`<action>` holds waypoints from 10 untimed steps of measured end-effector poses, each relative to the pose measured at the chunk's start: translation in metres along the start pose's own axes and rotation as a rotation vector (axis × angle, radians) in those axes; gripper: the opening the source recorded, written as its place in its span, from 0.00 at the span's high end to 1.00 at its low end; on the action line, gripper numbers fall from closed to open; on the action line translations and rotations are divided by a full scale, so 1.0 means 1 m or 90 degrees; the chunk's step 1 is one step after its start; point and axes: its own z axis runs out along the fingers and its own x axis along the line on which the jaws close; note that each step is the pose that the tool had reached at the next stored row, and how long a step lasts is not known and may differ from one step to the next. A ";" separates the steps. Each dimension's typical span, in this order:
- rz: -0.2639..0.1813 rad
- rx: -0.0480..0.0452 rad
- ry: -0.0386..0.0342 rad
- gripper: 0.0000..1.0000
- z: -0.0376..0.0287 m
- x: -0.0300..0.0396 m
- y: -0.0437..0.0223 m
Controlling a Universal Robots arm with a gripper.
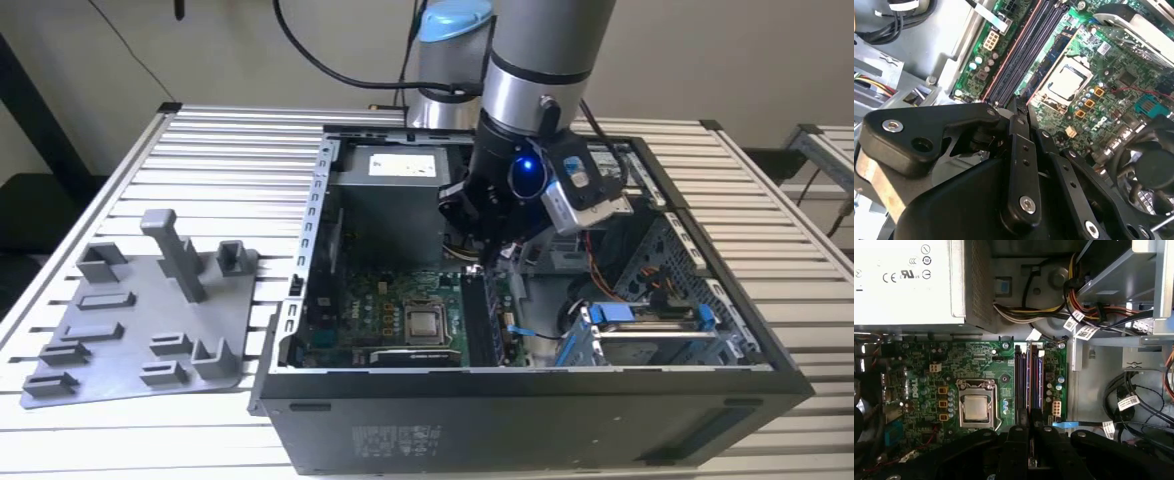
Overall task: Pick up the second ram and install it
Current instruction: 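Insert the second ram into the second slot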
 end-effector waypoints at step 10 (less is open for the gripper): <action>0.001 0.0000 0.0000 0.86 0.0183 0.0040 -0.0022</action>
